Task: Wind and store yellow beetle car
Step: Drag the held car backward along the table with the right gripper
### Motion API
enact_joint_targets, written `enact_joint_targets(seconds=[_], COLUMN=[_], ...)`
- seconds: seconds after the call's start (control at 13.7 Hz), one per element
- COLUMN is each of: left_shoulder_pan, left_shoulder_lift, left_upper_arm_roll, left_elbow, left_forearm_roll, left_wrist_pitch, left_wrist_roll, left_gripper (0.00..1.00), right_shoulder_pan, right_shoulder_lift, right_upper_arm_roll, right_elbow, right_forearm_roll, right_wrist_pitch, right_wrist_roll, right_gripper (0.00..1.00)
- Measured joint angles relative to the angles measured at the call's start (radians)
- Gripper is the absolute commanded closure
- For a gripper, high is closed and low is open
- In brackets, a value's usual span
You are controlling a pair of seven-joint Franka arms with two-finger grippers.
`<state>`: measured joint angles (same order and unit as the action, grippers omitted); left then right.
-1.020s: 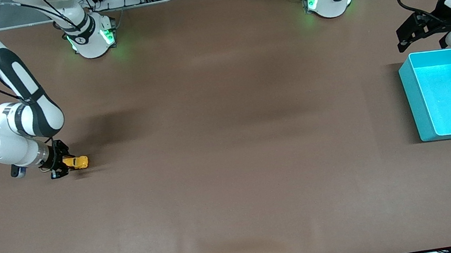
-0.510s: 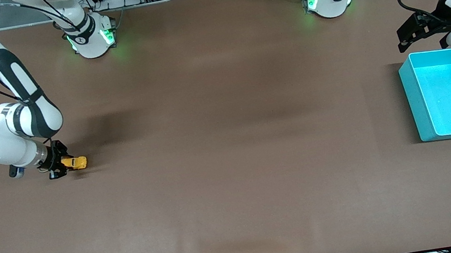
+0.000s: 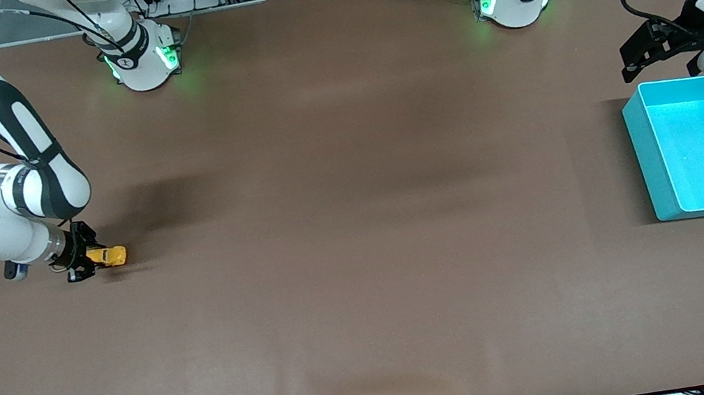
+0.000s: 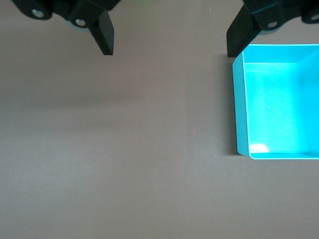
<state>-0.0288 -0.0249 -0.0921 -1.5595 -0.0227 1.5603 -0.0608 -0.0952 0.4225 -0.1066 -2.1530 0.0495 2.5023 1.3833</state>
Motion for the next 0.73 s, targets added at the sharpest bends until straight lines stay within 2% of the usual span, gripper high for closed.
enact_joint_targets(seconds=[0.73], left_shoulder_pan=[0.001], left_shoulder_lift=[0.000], left_upper_arm_roll=[0.002], left_elbow=[0.000], left_forearm_roll=[0.000], left_wrist_pitch=[0.008], left_wrist_roll=[0.000], left_gripper=[0.00], right_shoulder_pan=[-0.083], right_shoulder_lift=[0.021], right_upper_arm_roll=[-0.006], right_elbow=[0.030], right_forearm_roll=[-0.048], right_wrist_pitch=[0.007], right_wrist_roll=[-0.043], right_gripper=[0.90])
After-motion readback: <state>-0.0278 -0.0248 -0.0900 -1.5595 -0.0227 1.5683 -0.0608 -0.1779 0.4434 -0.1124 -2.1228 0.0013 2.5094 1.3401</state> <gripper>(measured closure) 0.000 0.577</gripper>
